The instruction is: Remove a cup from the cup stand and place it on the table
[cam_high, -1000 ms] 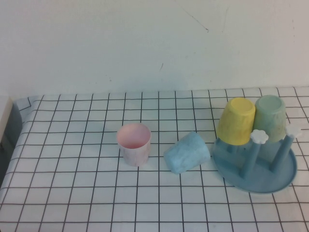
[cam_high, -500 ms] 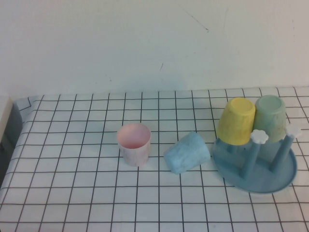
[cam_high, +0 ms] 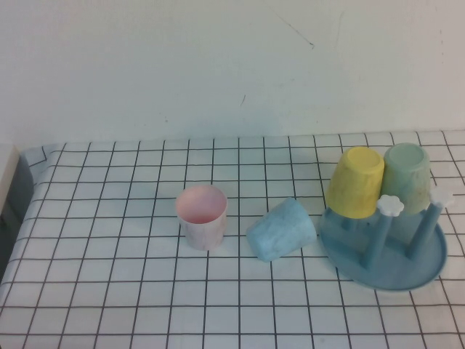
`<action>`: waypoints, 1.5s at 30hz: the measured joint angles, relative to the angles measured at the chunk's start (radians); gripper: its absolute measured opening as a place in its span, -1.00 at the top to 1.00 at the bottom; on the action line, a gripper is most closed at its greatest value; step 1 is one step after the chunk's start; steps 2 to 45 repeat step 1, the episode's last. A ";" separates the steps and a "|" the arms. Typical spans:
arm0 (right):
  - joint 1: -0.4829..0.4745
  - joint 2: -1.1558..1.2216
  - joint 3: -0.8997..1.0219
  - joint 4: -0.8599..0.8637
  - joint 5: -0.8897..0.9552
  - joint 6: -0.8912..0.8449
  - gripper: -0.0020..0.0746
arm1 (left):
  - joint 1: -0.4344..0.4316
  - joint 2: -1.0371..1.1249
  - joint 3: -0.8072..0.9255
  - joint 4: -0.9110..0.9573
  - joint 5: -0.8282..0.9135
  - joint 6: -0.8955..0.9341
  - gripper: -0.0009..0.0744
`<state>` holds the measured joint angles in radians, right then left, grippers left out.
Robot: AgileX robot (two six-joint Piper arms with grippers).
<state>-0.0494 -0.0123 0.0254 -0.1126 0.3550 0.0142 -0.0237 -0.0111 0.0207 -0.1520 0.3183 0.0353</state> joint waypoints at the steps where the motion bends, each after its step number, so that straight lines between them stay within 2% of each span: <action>1: 0.000 0.000 0.000 0.000 0.000 0.000 0.95 | 0.000 0.000 0.000 0.000 0.000 0.000 0.98; 45: 0.000 0.000 0.000 0.000 0.000 0.000 0.95 | 0.000 0.000 0.000 0.000 0.000 0.000 0.98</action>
